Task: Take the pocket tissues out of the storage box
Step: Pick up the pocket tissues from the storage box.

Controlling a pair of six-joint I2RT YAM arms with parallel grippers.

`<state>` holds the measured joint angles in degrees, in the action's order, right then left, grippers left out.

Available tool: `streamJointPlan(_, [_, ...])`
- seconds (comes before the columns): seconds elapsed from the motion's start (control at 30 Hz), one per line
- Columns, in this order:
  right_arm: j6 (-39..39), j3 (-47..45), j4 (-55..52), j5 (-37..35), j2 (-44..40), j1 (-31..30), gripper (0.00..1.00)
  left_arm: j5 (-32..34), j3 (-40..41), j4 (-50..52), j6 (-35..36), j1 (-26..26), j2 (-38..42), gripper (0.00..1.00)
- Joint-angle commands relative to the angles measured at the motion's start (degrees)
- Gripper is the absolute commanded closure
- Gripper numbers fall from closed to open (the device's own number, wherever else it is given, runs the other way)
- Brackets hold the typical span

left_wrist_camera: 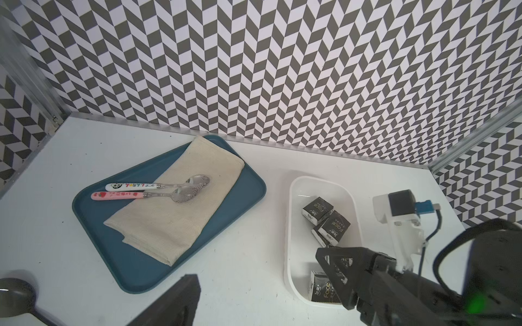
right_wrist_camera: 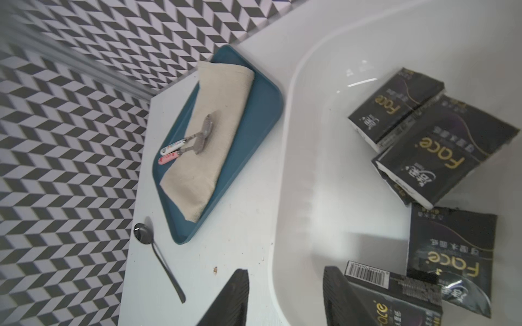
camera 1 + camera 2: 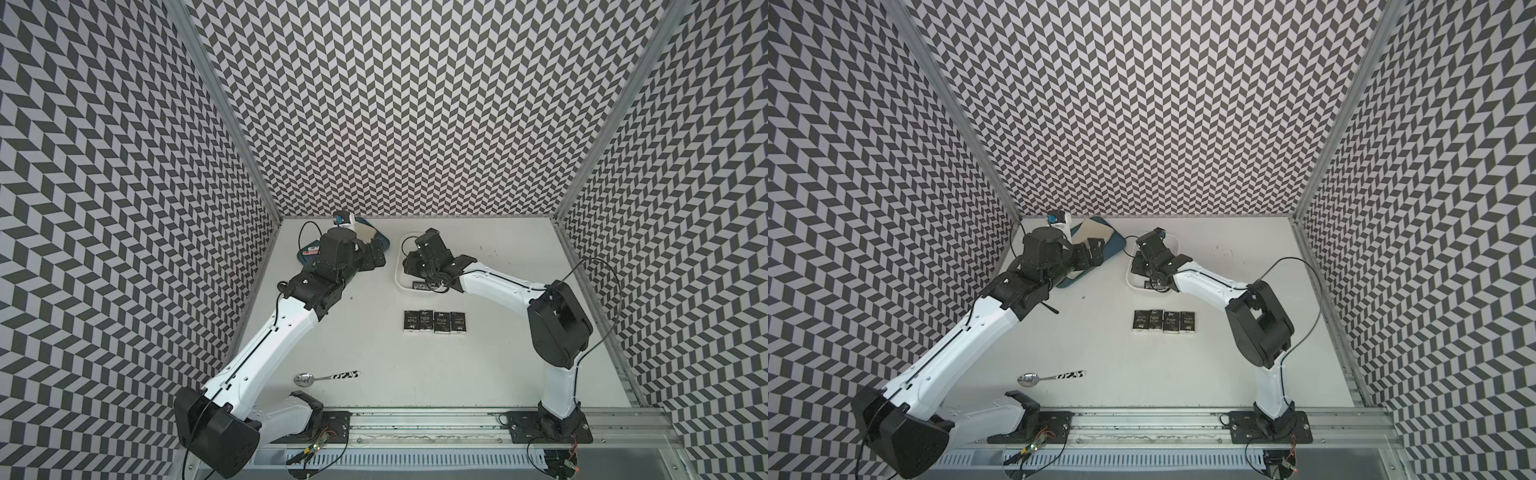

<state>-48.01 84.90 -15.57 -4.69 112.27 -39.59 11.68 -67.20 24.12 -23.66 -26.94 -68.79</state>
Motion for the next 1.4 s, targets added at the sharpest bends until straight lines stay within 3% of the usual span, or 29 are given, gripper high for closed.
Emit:
streamJointPlan(0.0, [-7.6, -0.1, -1.7, -6.3, 0.8, 0.4, 0.51, 0.3, -0.4, -0.2, 0.5, 0.4, 2.1, 0.01])
streamJointPlan(0.17, [-10.0, 0.0, -2.8, -9.7, 1.6, 0.7, 0.50, 0.0, 1.3, -0.9, 0.5, 0.5, 3.8, 0.01])
streamJointPlan(0.73, [-13.2, 3.9, -4.9, -9.5, 7.0, 4.7, 0.47, 0.1, 0.4, 0.1, 0.8, 0.9, 4.7, 0.01])
streamJointPlan(1.07, [-12.8, 6.4, -0.7, -5.0, 11.4, 8.2, 0.47, 1.3, 0.1, 1.0, 0.9, 0.9, 4.5, 0.01])
streamJointPlan(1.37, [-10.7, 7.7, 1.2, -3.3, 12.5, 9.3, 0.71, 1.3, -0.5, 0.9, 0.9, 0.9, 3.5, 0.01])
